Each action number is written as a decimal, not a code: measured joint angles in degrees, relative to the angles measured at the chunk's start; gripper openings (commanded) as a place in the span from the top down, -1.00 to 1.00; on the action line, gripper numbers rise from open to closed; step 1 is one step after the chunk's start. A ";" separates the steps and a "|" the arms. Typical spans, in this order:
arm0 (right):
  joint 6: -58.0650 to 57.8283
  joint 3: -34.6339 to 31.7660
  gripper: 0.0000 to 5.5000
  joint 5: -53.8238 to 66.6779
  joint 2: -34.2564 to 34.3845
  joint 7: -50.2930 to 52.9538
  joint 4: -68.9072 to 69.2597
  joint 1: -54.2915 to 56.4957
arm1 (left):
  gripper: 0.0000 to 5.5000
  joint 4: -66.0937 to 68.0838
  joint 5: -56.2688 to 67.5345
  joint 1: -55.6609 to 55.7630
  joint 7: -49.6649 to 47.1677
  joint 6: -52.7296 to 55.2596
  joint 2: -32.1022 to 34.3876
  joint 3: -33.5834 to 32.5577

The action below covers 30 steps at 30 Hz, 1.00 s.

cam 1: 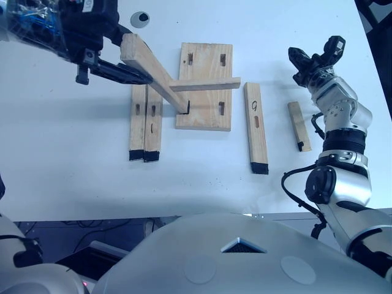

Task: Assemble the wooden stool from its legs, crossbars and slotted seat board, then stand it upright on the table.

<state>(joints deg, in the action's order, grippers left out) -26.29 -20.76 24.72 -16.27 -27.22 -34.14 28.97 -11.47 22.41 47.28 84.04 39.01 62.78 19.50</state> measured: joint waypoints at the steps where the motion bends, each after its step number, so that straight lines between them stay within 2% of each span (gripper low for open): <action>1: 0.46 -0.06 1.00 0.02 0.04 0.07 0.01 -0.08 | 0.27 0.49 -0.73 0.92 0.41 0.35 -0.67 0.68; 7: 1.94 0.35 1.00 0.14 2.45 1.05 0.02 -0.92 | 0.27 1.69 -5.95 4.17 -0.11 2.21 -5.66 5.94; 10: 2.65 0.50 1.00 0.14 2.55 1.22 0.00 -1.11 | 0.27 1.84 -6.70 4.14 -0.26 2.42 -6.51 6.16; 11: 3.23 0.50 1.00 0.15 2.60 1.22 -0.04 -1.23 | 0.14 2.28 -6.70 3.47 -0.37 1.57 -6.68 5.60; 12: 3.51 0.50 1.00 0.15 2.68 1.22 -0.08 -1.39 | 0.13 2.92 -6.39 2.12 -0.73 0.39 -7.08 4.31; 14: 3.66 0.48 1.00 0.15 2.85 1.23 -0.26 -1.56 | 0.02 5.77 -5.47 -2.47 -2.14 -0.37 -9.85 4.00; 16: 3.70 0.48 1.00 0.14 2.86 1.30 -0.83 -1.59 | -0.10 9.60 -3.63 -3.23 -3.01 -1.07 -12.11 0.82; 20: 3.70 0.61 1.00 0.11 2.68 1.19 -1.43 -1.32 | -0.28 10.62 -3.68 -5.18 -2.83 -1.89 -9.81 -1.95; 24: 3.50 0.82 1.00 0.16 2.37 1.13 -1.01 -1.04 | -0.28 6.39 -6.05 -18.13 -4.99 -3.25 -2.34 -5.31; 26: 3.03 1.74 1.00 -0.13 2.25 1.23 0.53 -1.41 | -0.37 3.83 -8.18 -26.78 -9.35 -4.99 0.32 -8.72; 28: 2.61 2.83 1.00 -0.59 2.15 1.91 2.91 -2.17 | -0.48 0.15 -8.30 -34.97 -15.83 -3.14 -0.28 -13.80; 30: 2.24 3.54 1.00 -2.01 1.94 3.48 6.70 -2.95 | -0.53 -6.66 -7.02 -41.90 -25.61 3.65 -6.50 -19.57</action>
<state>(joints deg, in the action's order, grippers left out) -24.04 -17.22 22.71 -14.33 -23.75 -27.44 26.02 -18.13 15.39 5.38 58.43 42.66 56.28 -0.08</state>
